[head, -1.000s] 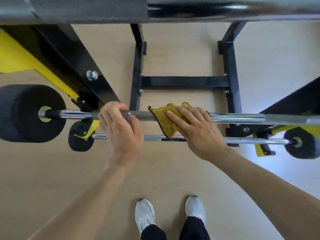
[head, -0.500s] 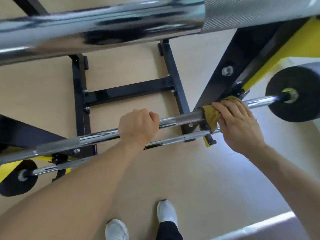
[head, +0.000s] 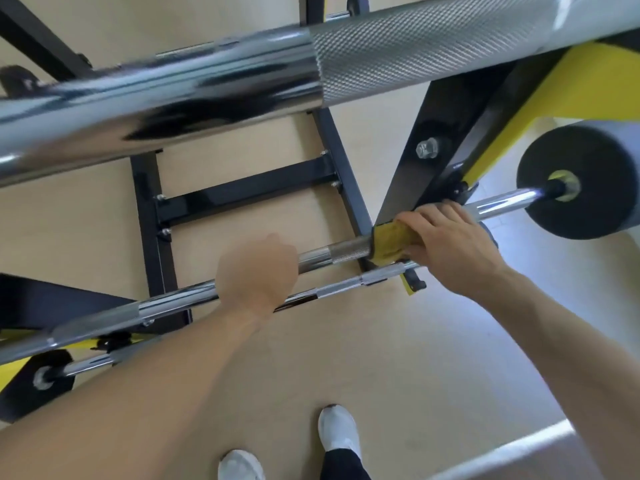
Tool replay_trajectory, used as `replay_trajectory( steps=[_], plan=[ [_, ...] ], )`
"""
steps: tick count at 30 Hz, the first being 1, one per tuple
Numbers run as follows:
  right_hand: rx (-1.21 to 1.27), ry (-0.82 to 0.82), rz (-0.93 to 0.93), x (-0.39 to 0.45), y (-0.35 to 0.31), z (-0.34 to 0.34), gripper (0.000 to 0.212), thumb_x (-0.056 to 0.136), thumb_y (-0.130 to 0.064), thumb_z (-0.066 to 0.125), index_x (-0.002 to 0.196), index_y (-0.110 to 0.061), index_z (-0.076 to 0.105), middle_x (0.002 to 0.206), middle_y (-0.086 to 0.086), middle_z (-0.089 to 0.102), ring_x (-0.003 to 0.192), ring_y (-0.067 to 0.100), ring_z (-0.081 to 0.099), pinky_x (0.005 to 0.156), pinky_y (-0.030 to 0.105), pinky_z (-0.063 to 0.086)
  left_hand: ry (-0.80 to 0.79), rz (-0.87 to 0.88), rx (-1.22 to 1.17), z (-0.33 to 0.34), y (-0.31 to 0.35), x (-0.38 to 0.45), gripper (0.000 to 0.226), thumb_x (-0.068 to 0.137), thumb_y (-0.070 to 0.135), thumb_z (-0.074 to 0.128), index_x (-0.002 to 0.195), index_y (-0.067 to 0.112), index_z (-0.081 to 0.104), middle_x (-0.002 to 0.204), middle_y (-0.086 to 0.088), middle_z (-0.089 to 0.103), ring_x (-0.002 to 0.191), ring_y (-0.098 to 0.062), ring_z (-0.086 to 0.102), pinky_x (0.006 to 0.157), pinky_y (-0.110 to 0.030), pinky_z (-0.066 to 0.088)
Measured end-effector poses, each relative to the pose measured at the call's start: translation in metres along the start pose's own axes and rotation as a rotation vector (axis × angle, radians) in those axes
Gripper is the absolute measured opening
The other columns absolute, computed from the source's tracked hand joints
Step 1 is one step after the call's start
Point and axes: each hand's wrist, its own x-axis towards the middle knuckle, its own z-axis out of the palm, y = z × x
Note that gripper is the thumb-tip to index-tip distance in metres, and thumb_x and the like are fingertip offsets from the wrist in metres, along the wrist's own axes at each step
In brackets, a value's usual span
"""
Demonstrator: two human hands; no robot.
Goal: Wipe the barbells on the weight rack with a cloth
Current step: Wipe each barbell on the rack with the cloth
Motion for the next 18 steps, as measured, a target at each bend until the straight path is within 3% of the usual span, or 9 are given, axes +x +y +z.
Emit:
replay_trajectory(
  steps=[3,7,10,15,18],
  plan=[
    [-0.116,-0.068,0.005,0.019,-0.042,-0.007,0.044,0.083,-0.012,0.067,0.121,-0.023,0.047,0.117,0.001,0.056,0.111,0.025,0.051,0.106,0.040,0.036,-0.006,-0.008,0.023,0.001,0.000,0.000,0.033,0.095,0.027,0.038,0.065,0.015,0.040,0.049,0.002,0.036,0.047,-0.028,0.043,0.049,-0.030,0.025],
    [-0.051,-0.058,-0.293,0.027,-0.112,-0.008,0.041,0.083,-0.008,0.061,0.121,-0.015,0.046,0.112,0.004,0.054,0.102,0.024,0.052,0.097,0.039,0.040,0.020,0.016,0.046,0.002,0.001,0.000,0.034,0.095,0.030,0.033,0.066,0.016,0.041,0.049,0.003,0.035,0.047,-0.028,0.045,0.048,-0.030,0.025],
    [0.047,-0.002,-0.418,0.021,-0.099,-0.007,0.055,0.085,-0.007,0.061,0.134,-0.020,0.041,0.121,0.000,0.054,0.110,0.021,0.051,0.103,0.038,0.039,0.036,0.028,0.036,0.003,-0.001,-0.001,0.036,0.094,0.032,0.029,0.065,0.016,0.043,0.049,0.002,0.039,0.047,-0.028,0.048,0.047,-0.030,0.027],
    [-0.068,-0.061,-0.069,0.017,0.001,-0.012,0.044,0.091,-0.014,0.064,0.127,-0.026,0.044,0.126,-0.003,0.055,0.114,0.019,0.052,0.104,0.035,0.039,0.044,0.013,0.039,0.001,-0.002,-0.003,0.034,0.094,0.023,0.042,0.061,0.015,0.040,0.045,0.004,0.033,0.042,-0.028,0.042,0.046,-0.028,0.019],
    [-0.050,-0.063,0.092,0.018,-0.022,-0.008,0.040,0.091,-0.012,0.061,0.128,-0.020,0.047,0.127,0.001,0.056,0.118,0.023,0.050,0.109,0.040,0.034,0.057,0.020,0.043,0.001,0.000,-0.002,0.034,0.094,0.022,0.044,0.060,0.014,0.041,0.044,0.004,0.031,0.040,-0.026,0.039,0.045,-0.027,0.017]
  ],
)
